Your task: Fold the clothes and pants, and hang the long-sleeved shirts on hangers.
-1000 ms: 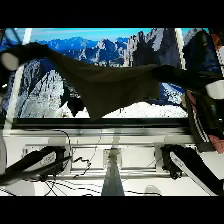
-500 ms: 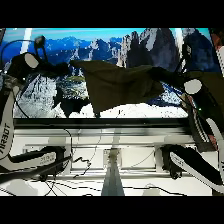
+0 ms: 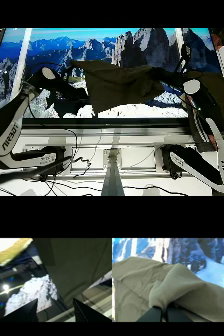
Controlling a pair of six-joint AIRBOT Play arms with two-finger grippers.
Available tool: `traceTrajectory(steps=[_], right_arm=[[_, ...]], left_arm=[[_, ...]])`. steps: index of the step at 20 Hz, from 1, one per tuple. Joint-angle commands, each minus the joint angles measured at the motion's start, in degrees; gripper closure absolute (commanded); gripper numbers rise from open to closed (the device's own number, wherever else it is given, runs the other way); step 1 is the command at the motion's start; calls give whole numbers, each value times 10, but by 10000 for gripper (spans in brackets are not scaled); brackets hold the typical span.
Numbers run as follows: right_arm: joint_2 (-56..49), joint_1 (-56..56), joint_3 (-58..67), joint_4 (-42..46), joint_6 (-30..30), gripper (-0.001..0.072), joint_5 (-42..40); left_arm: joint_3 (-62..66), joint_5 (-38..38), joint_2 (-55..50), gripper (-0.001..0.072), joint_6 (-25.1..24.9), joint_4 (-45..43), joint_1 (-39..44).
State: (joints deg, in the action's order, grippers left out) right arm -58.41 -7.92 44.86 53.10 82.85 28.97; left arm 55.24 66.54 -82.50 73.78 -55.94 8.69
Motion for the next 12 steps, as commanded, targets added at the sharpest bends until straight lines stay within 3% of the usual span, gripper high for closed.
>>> traceTrajectory(steps=[1,2,6,8,11,12], right_arm=[[0,0,0,1,0,692,0],[0,0,0,1,0,691,0],[0,0,0,2,0,691,0],[0,0,0,2,0,691,0],[0,0,0,2,0,691,0],[0,0,0,3,0,692,0]], left_arm=[[-14,10,-42,256,-14,46,30],[-14,9,-55,320,-14,46,40],[-14,-31,-75,334,-14,46,66],[-14,-50,-75,421,-14,53,68],[-13,-59,-75,692,-17,53,67],[-13,-59,-73,693,-32,57,67]])
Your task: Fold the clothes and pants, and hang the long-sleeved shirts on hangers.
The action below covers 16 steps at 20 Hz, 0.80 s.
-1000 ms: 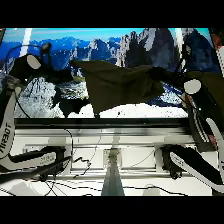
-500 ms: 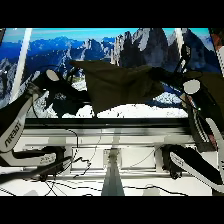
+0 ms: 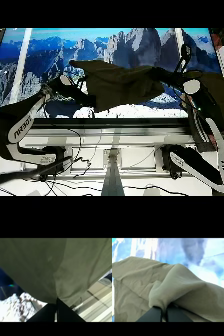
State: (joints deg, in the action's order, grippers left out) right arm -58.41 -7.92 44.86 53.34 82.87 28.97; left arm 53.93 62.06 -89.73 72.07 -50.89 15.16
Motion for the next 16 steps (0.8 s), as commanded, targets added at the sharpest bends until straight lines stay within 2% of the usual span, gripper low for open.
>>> traceTrajectory(steps=[1,3,6,9,10,11,12,13,16], right_arm=[[0,1,0,3,0,691,0],[1,1,0,21,0,691,1],[22,1,9,81,0,691,45],[57,1,43,144,0,691,108],[70,1,56,149,-1,671,128],[81,1,68,156,-6,558,141],[91,1,79,163,-12,342,153],[96,1,87,173,-11,240,163],[93,1,95,192,-10,260,215]], left_arm=[[2,-14,7,693,-31,11,1],[26,-3,34,694,-50,4,-9],[90,0,108,693,-50,-18,-53],[148,-37,202,694,-50,-16,-124],[154,-60,233,694,-50,-12,-144],[154,-84,265,694,-50,-14,-160],[154,-93,290,694,-50,-13,-173],[154,-93,312,694,-50,-14,-183],[154,-85,349,694,-50,-14,-193]])
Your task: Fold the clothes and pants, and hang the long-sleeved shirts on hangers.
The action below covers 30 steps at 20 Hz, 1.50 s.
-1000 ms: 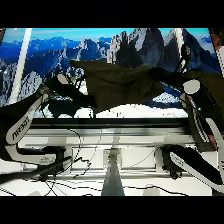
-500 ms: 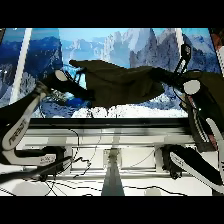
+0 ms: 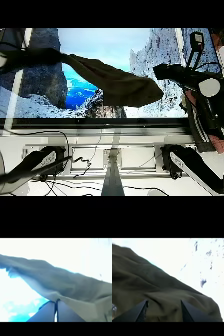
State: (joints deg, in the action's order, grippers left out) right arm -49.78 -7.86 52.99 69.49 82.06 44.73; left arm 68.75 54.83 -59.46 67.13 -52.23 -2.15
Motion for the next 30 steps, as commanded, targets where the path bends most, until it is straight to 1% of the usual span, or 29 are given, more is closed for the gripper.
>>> traceTrajectory(steps=[1,3,5,7,8,11,16,18,20,25,26,28,29,30], right_arm=[[2,0,13,42,-2,260,81],[-12,2,7,74,-2,262,126],[-32,27,-16,88,-3,326,158],[-50,62,-49,54,-3,327,165],[-61,75,-68,12,-6,327,161],[-111,83,-118,-126,-39,327,132],[-228,83,-130,-266,-57,318,57],[-267,83,-130,-287,-56,320,20],[-293,83,-130,-297,-56,321,1],[-313,83,-104,-334,-57,330,-57],[-313,83,-94,-334,-57,352,-66],[-313,83,-71,-333,-59,608,-75],[-313,83,-57,-332,-70,691,-72],[-313,83,-40,-332,-89,692,-61]], left_arm=[[6,-10,51,694,-1,0,-20],[6,-6,53,694,-1,-4,-20],[6,-5,53,693,-1,-21,-20],[5,1,53,694,-1,-29,-20],[5,3,52,693,-1,-29,-20],[5,3,49,693,-1,-29,-20],[5,3,44,693,-1,-28,-20],[5,3,43,693,-1,-28,-20],[5,3,43,693,-1,-28,-20],[5,3,43,693,-1,-28,-20],[5,3,43,693,-1,-28,-20],[5,2,43,693,-1,-28,-20],[5,2,43,693,-1,-28,-20],[5,2,42,693,-1,-28,-20]])
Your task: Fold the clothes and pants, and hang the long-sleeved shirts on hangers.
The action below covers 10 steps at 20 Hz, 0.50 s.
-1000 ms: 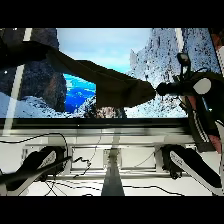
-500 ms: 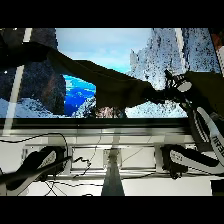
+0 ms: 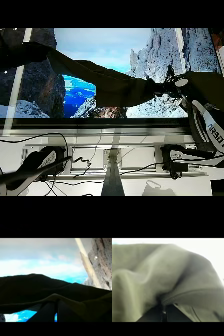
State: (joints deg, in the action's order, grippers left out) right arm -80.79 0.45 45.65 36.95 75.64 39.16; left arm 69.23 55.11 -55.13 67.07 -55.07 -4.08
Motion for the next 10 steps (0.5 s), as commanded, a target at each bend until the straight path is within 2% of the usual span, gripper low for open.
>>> traceTrajectory(steps=[1,3,6,8,10], right_arm=[[-3,0,54,-5,-45,692,12],[5,0,105,27,-61,692,56],[46,1,180,143,-54,693,107],[93,1,217,224,-24,693,112],[149,8,243,271,-14,694,112]], left_arm=[[0,0,-3,693,0,0,-1],[0,-1,-4,693,0,0,-1],[0,-18,3,693,0,0,-1],[0,-49,16,693,0,0,-1],[0,-85,36,693,0,0,-1]])
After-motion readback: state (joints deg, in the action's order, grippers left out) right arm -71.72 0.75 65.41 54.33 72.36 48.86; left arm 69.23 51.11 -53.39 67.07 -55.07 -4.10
